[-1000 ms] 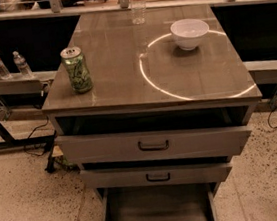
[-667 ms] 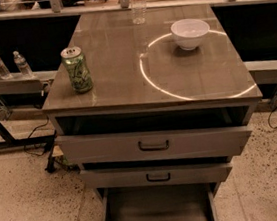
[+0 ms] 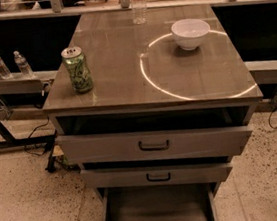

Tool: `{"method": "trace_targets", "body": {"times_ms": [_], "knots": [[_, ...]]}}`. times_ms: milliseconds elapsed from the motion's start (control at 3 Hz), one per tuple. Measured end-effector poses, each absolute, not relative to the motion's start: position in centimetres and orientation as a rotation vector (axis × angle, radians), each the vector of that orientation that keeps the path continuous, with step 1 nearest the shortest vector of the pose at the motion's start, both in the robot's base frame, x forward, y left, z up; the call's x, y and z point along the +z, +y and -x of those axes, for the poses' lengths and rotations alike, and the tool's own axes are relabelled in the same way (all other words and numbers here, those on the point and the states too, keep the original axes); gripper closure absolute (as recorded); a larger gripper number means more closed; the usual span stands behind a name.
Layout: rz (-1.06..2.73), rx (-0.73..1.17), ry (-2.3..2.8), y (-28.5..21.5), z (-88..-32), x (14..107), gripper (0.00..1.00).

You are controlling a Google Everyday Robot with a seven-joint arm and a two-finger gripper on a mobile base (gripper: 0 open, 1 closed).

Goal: Close bottom drawer

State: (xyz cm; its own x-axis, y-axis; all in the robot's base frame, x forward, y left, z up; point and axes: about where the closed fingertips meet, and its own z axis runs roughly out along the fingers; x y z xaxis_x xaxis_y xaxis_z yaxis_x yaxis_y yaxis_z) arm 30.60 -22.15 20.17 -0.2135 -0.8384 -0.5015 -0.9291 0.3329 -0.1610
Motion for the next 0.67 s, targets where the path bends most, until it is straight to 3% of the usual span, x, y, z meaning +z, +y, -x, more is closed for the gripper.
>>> {"method": "trace_targets", "body": {"times_ms": [333, 667], "knots": [[1.557, 0.254, 2.122, -22.3, -29.6, 18.7, 1.00], [1.535, 0.280, 2.086, -22.0, -29.3, 16.1, 1.00]]}}
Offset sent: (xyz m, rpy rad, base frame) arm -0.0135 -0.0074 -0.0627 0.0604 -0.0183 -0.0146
